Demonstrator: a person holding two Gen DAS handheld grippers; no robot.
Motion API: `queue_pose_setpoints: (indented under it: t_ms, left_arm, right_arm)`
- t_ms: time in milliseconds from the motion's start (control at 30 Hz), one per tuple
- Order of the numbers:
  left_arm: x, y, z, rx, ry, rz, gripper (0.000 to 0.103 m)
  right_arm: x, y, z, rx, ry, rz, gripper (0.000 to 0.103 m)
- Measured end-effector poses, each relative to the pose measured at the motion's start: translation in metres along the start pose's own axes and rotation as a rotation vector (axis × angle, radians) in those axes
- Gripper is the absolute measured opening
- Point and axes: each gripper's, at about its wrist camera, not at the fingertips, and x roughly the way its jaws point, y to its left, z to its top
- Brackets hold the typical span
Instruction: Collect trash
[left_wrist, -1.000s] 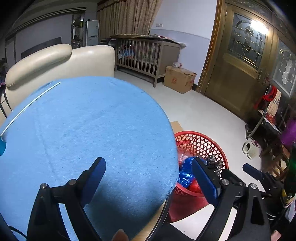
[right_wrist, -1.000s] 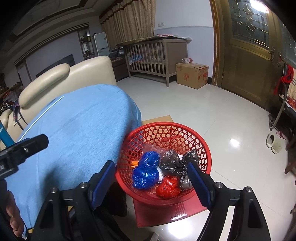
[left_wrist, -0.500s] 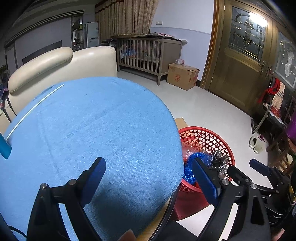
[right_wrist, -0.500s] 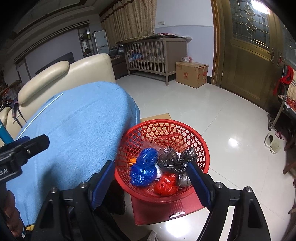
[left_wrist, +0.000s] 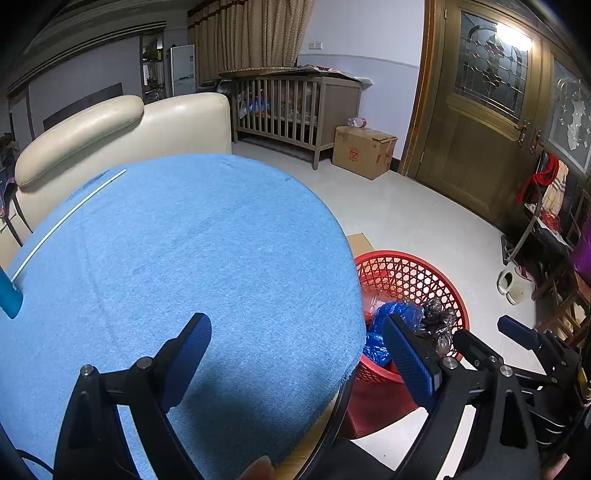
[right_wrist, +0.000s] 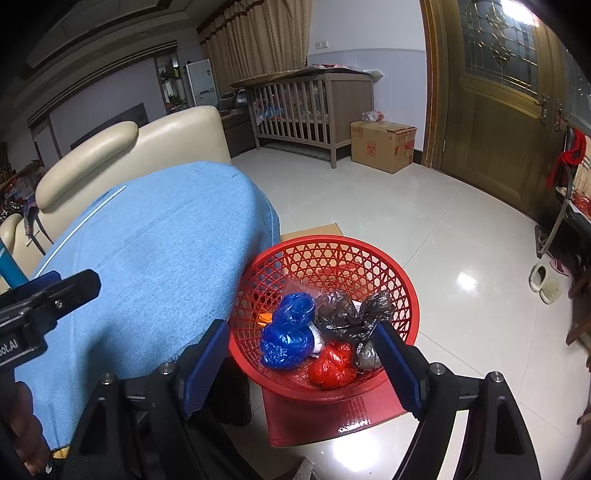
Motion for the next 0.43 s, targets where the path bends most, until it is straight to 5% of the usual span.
queue_pose_setpoints:
  t_ms: [433]
  left_arm:
    - [-0.0015, -0.0041, -0.0002, 0.02, -0.011, -0.015, 0.094]
  right_arm:
    - [0.0002, -0.0009, -0.0015, 0.003, 0.003, -0.001, 0.083]
